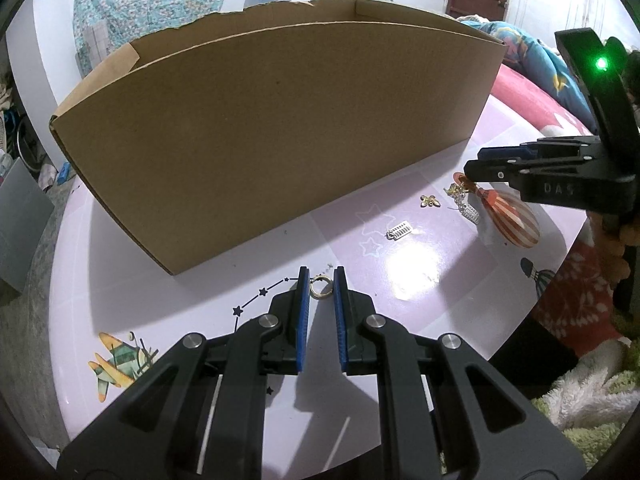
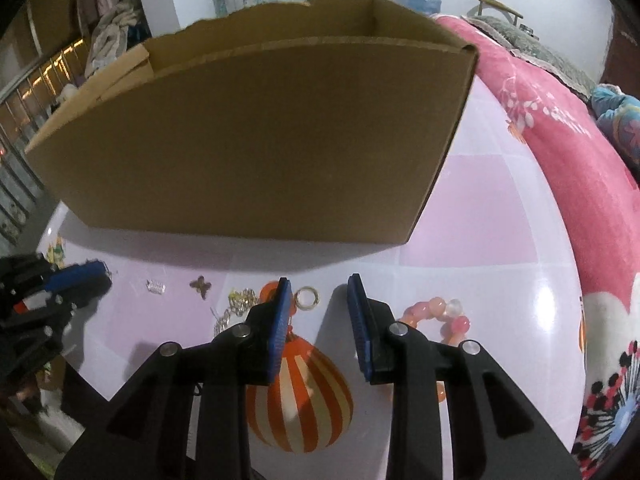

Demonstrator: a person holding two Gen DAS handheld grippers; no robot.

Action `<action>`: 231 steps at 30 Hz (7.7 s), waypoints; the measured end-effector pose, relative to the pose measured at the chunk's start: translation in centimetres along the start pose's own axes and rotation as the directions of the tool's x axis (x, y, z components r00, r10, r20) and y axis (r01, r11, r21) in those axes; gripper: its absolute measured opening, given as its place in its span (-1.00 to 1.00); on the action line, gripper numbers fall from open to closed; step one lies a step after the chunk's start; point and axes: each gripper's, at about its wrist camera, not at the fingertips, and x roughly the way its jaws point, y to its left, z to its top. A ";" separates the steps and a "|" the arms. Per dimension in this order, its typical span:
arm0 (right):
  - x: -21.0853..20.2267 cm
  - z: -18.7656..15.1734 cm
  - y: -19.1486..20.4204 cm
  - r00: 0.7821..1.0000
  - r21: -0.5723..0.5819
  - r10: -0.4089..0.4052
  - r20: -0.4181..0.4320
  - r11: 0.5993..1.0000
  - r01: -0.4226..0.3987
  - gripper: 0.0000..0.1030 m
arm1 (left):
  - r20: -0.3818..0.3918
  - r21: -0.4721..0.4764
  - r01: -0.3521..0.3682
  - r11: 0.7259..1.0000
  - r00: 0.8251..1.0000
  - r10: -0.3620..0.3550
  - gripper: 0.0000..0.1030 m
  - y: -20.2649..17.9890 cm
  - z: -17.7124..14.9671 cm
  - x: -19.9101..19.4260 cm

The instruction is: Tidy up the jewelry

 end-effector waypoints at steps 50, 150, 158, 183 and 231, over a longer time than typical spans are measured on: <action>-2.1 -0.3 -0.8 0.998 0.017 0.052 0.045 0.998 -0.052 -0.82 | -0.001 -0.012 0.018 1.000 1.000 -0.018 -0.79 0.5 0.0 -0.2; -7.4 9.2 -3.3 0.921 0.145 0.292 0.258 0.931 -0.336 -0.28 | 0.227 -0.231 0.078 0.970 0.974 -0.024 -0.21 7.3 11.1 -6.5; -9.6 5.9 -3.7 0.917 0.148 0.273 0.292 0.934 -0.325 0.14 | 0.220 -0.202 0.066 0.977 0.975 -0.021 0.34 6.3 8.3 -9.0; -1.5 -4.8 1.8 0.992 0.017 -0.004 -0.130 1.000 0.007 0.74 | -0.122 -0.132 -0.113 0.985 0.988 0.097 0.86 2.6 -1.1 -0.8; -3.2 -5.2 -3.0 0.976 0.156 0.213 0.033 0.964 -0.216 0.85 | 0.046 -0.046 -0.083 0.995 0.995 0.085 0.84 -0.8 1.8 -2.5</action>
